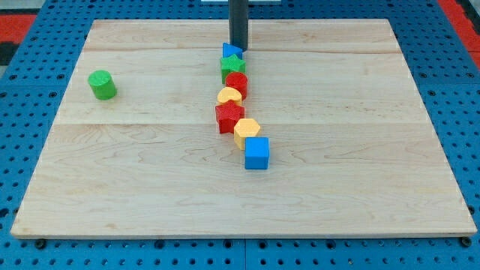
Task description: Move green circle towards bottom center
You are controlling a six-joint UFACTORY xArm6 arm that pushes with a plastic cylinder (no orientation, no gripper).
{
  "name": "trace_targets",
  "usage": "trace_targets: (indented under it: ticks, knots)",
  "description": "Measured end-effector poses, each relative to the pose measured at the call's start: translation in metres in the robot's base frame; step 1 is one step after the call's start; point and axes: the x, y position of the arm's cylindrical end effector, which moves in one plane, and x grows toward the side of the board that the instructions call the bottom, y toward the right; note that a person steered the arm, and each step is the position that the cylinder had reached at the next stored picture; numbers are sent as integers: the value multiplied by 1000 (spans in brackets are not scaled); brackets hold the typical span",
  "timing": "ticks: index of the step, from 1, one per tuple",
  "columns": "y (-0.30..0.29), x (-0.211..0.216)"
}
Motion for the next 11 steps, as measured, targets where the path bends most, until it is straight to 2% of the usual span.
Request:
trace_targets:
  ticks: [1, 2, 5, 8, 10, 11]
  knots:
    - [0, -26]
    - [-5, -75]
    - [-84, -64]
    - [-133, 3]
    - [-174, 33]
    - [-193, 66]
